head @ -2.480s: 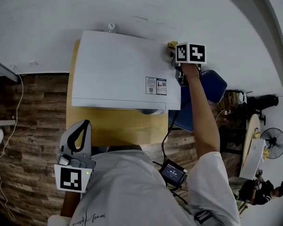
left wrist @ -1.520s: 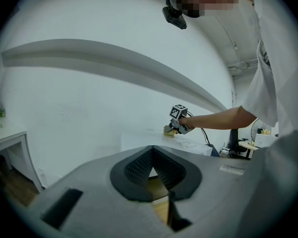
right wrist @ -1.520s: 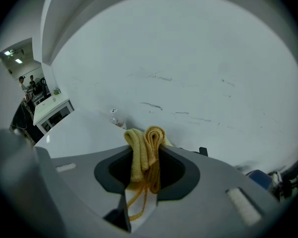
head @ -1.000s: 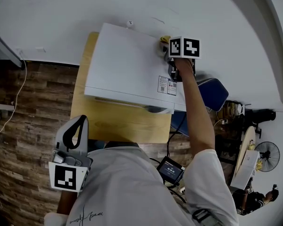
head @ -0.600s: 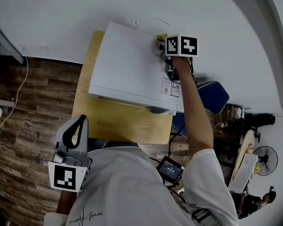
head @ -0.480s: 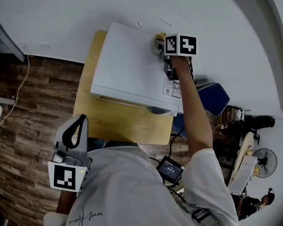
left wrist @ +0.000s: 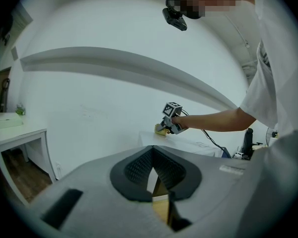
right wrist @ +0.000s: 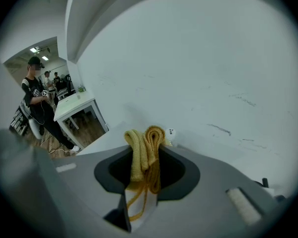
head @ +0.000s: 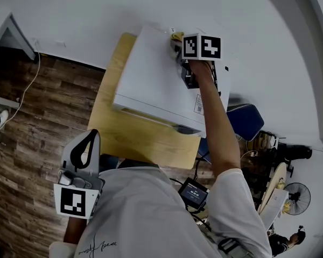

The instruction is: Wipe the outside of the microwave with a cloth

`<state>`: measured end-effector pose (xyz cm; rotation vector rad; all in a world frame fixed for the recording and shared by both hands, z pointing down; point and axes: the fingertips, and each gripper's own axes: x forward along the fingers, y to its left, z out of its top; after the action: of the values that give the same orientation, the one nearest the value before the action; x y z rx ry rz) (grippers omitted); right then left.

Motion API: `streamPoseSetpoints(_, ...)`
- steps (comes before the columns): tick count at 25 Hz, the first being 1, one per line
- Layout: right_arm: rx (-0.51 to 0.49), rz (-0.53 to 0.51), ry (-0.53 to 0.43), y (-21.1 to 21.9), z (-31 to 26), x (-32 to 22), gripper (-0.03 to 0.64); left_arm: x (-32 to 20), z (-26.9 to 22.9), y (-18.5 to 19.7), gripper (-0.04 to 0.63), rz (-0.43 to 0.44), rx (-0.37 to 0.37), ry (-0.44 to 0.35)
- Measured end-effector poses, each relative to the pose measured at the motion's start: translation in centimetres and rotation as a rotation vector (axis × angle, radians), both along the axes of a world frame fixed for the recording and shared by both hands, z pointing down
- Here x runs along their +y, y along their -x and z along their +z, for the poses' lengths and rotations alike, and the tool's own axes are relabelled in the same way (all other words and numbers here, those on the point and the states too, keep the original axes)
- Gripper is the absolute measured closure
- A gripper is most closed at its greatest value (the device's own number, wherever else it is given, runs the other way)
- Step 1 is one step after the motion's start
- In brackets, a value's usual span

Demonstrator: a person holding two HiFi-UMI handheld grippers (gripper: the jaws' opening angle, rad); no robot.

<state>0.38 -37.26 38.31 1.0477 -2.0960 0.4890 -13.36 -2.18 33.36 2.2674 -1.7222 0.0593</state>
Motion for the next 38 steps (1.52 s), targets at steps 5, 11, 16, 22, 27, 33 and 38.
streamPoseSetpoints(5, -0.012, -0.044, -0.001, 3.1, -0.1, 0.2, 0.5, 0.7, 0.0, 1.0, 0.604, -0.037, 0.004, 0.001)
streamPoseSetpoints(11, -0.032, -0.074, 0.002, 5.2, -0.1, 0.4, 0.5, 1.4, 0.1, 1.7, 0.604, -0.074, -0.005, 0.012)
streamPoseSetpoints(16, -0.072, -0.108, 0.016, 7.6, 0.0, 1.0, 0.5, 2.0, -0.1, 1.8, 0.604, -0.102, -0.001, 0.006)
streamPoseSetpoints(22, -0.158, -0.245, 0.086, 11.8, -0.8, 4.3, 0.502, 2.1, -0.1, 1.3, 0.604, -0.075, -0.007, 0.009)
streamPoseSetpoints(27, -0.266, -0.306, 0.068, 11.8, -5.1, 7.2, 0.502, 1.3, -0.3, -0.8, 0.604, 0.004, -0.002, 0.007)
streamPoseSetpoints(33, -0.236, -0.196, 0.003, 3.8, -7.3, 6.3, 0.5, -0.1, -0.6, -2.6, 0.604, 0.082, 0.008, -0.003)
streamPoseSetpoints(38, -0.236, -0.056, 0.0, -4.8, -7.0, 5.4, 0.5, -1.0, -0.2, -4.3, 0.604, 0.129, 0.02, -0.004)
